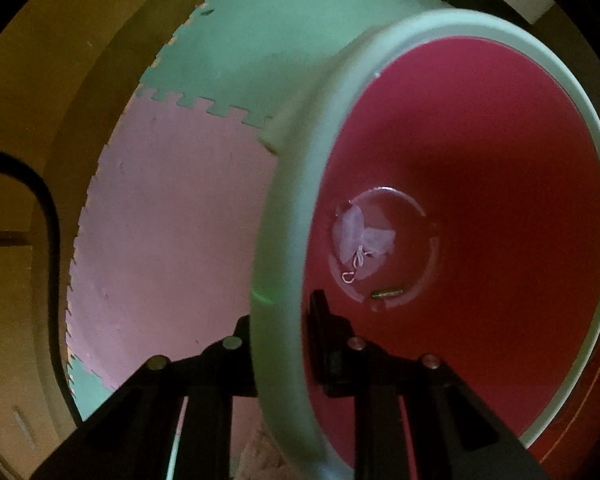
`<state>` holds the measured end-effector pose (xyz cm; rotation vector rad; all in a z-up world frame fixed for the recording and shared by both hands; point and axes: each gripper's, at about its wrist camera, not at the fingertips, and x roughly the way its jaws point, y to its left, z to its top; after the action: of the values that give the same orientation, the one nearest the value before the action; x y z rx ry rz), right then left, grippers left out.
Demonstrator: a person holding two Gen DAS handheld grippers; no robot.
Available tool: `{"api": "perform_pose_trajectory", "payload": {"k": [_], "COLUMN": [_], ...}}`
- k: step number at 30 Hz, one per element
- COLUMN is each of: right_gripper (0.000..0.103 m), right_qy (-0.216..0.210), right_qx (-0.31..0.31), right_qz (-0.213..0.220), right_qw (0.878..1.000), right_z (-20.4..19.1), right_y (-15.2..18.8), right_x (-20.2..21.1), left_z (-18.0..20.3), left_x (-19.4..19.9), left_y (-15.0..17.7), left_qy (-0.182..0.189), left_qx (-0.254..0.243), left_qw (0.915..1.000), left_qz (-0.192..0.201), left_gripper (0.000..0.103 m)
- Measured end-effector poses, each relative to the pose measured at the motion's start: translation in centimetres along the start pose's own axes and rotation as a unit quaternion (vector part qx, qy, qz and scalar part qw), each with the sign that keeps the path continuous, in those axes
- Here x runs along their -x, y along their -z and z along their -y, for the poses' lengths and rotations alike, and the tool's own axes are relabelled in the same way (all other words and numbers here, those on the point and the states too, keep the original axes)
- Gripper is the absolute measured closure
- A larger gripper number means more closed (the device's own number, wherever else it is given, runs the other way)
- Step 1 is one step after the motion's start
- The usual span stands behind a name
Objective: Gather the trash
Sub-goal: 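Reach the right gripper to the pink paper on the nightstand and grasp it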
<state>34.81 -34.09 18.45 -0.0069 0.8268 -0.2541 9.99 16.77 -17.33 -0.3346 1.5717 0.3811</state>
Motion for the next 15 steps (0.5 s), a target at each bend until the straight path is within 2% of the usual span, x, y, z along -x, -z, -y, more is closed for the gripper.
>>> {"api": "perform_pose_trajectory", "payload": {"k": [4, 12, 15], "right_gripper": [0.035, 0.035, 0.035], "right_qy": [0.033, 0.048, 0.032], "right_qx": [0.026, 0.045, 0.046], "right_qz": [0.000, -0.009, -0.001], "right_qw": [0.999, 0.998, 0.998], "right_z": [-0.7, -0.6, -0.3], "right_y": [-0.7, -1.3, -1.4], "right_x": [-1.8, -4.7, -4.8], "left_z": [0.1, 0.3, 0.1], "left_x": [-0.1, -0.1, 0.0], "left_y": [-0.3, -0.2, 0.1], "left_qy": [-0.004, -0.007, -0.007], "left_qx": [0.000, 0.005, 0.021], "left_qw": [1.0000, 0.9999, 0.9998], "left_qz": [-0.008, -0.008, -0.004], "left_gripper": [0.085, 0.085, 0.085]}}
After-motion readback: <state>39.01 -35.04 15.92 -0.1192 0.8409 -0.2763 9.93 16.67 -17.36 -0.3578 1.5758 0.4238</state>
